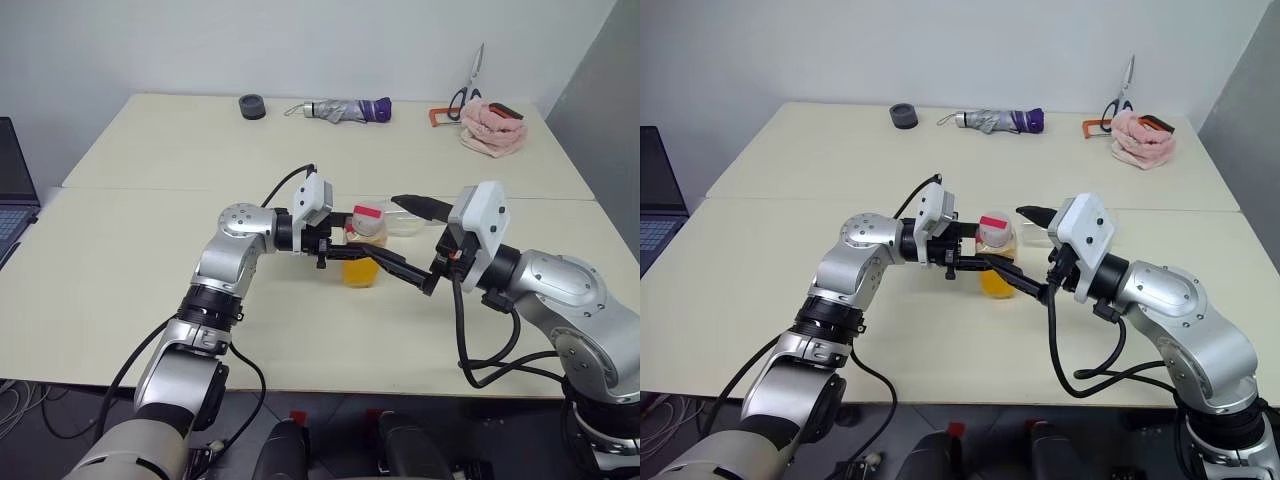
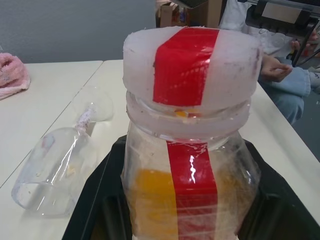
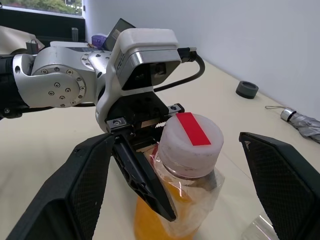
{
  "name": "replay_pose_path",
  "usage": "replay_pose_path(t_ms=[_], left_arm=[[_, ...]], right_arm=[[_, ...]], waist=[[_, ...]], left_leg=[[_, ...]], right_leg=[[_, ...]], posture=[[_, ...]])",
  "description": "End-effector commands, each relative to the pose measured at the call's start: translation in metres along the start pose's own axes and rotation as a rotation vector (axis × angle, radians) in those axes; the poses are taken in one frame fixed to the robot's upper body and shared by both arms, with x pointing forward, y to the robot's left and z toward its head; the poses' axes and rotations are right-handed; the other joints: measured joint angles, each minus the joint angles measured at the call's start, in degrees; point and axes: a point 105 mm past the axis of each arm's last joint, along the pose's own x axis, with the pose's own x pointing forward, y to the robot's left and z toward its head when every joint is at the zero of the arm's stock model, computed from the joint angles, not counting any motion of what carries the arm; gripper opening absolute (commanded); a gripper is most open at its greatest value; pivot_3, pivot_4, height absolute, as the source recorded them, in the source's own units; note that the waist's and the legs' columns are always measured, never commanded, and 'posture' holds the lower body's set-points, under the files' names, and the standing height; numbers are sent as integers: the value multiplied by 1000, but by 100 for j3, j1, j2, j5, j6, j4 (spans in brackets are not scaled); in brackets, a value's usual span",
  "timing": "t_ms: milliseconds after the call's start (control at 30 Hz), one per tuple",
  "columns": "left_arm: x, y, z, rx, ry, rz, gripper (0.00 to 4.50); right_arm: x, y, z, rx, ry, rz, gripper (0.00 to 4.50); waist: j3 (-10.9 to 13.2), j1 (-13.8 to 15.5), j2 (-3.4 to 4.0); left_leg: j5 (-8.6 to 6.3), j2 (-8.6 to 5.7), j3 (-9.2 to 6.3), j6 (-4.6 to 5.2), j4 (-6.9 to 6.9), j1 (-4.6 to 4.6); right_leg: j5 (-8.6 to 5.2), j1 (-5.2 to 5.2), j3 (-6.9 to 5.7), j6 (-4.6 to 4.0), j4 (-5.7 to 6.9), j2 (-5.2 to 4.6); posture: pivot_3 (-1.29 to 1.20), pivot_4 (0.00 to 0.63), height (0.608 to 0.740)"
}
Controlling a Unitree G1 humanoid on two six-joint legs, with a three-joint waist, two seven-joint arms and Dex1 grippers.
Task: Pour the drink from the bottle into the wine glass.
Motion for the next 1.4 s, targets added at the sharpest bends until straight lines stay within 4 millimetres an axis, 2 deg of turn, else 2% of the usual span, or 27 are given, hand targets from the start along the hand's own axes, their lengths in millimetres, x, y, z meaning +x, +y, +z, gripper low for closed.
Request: replay_pose_path(t_ms=[33, 200, 567, 1400], left_arm=[[-1, 1, 18, 60, -48, 3, 2002], [0, 1, 18, 58, -49, 0, 2002], [0, 1, 18, 59, -49, -6, 2002], [1, -1, 17, 57, -51, -9, 1998]], right_arm=[[3, 1, 12, -24, -53, 0, 4245], [11, 4, 12, -40, -62, 0, 4245], [17, -11, 9, -55, -74, -93, 4245], [8, -20, -2, -56, -26, -131, 4245]], waist=[[0, 0, 0], [0, -1, 0], [0, -1, 0], [0, -1, 0]], left_leg=[[0, 0, 0, 0, 0, 0], [0, 0, 0, 0, 0, 0], [0, 0, 0, 0, 0, 0], [0, 0, 0, 0, 0, 0]], right_leg=[[0, 0, 0, 0, 0, 0], [0, 0, 0, 0, 0, 0], [0, 0, 0, 0, 1, 0], [0, 0, 0, 0, 1, 0]], posture=[[0, 150, 740], [0, 150, 740], [0, 150, 740], [0, 150, 740]])
